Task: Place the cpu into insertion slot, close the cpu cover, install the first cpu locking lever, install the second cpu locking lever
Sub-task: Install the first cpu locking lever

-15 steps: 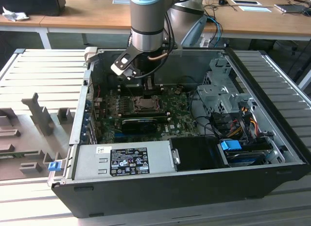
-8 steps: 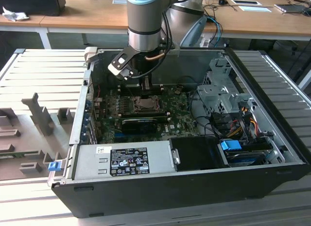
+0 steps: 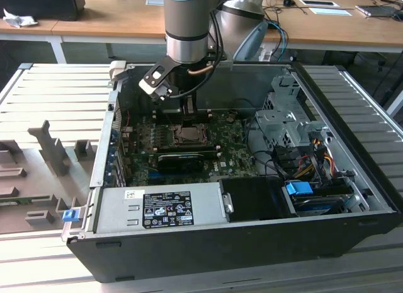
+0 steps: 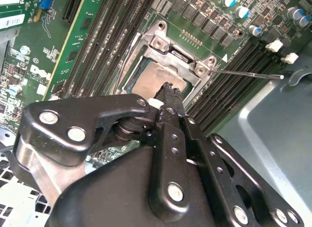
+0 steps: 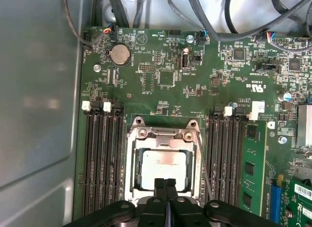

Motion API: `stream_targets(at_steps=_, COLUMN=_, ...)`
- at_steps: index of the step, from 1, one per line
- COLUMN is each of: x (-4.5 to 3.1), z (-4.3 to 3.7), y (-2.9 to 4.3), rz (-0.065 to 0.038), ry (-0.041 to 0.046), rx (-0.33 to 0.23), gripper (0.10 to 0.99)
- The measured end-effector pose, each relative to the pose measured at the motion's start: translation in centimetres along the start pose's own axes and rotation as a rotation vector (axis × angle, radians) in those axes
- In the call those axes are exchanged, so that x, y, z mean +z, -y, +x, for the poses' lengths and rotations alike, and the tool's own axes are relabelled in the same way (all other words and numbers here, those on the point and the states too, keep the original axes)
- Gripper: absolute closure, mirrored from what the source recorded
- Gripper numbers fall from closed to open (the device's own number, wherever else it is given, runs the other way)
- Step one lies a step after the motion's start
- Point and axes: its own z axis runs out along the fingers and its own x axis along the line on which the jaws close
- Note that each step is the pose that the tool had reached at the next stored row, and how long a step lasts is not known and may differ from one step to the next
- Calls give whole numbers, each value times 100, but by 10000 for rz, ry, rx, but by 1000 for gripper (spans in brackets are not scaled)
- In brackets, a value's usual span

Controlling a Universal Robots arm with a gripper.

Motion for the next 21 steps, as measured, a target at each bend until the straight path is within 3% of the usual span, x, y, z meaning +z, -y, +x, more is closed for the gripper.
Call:
stream_targets(at_steps=11, x=-48, z=0, y=-2, rz=2, ry=8, rx=-1, gripper=980)
stream_targets(at_steps=16, x=-134, z=2, y=-5, rz=4, ry=47, rx=-2, gripper=980)
stream_targets(at_steps=17, x=-162, z=3, y=-5, rz=7, ry=99, rx=-2, gripper=980)
stream_targets(at_steps=21, x=-277, z=4, y=-10, rz=7, ry=103, rx=-3, gripper=980)
